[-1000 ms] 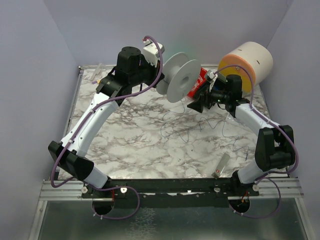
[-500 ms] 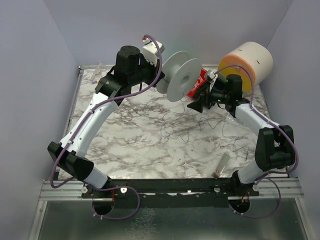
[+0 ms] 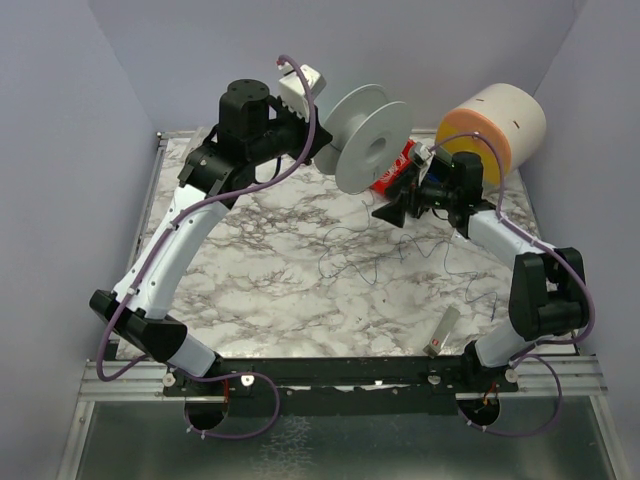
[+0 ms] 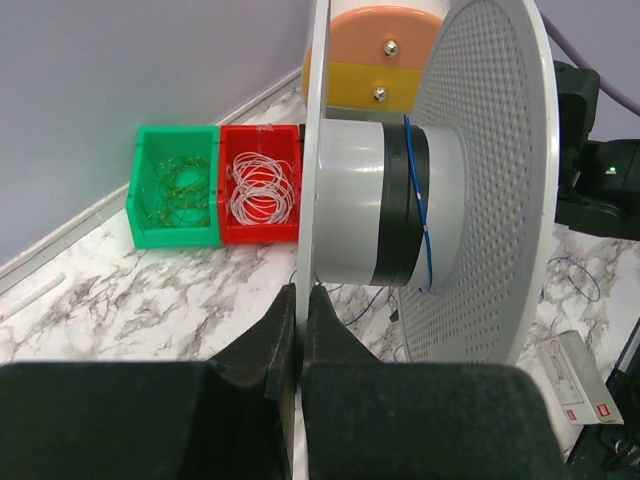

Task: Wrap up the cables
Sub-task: Wrap the cable around the cable reel.

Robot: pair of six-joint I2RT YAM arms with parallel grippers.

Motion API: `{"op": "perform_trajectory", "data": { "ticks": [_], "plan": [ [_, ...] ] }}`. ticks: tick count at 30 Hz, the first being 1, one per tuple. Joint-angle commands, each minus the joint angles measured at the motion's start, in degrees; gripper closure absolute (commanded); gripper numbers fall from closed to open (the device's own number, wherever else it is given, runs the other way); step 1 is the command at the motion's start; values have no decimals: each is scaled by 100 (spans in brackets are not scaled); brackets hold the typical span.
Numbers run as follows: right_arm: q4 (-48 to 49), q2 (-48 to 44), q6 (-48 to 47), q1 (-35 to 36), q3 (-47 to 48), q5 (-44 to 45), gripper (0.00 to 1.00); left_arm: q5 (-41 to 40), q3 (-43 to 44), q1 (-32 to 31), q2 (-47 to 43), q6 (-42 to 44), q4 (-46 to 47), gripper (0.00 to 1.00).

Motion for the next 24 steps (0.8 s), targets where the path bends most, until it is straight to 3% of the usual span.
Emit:
{"op": "perform_trajectory", "data": {
  "ticks": [1,5,9,13,24],
  "plan": [
    [639,52,154,111,-200,-252,1,301,321,19,-148,-123,312,100],
    [754,115,-128,371,-203,287,0,389,380,37,-149,-158,312,100],
    [1583,257,360,405,-360,996,0,490,383,53,-166,-203,329,100],
    [1715,487,445,459,-339,1371,0,557,389,66,-152,-240,333,100],
    [2209,1143,1480,526,-104,1630,4,830,505,160,-97,-436,384,100]
  ]
}}
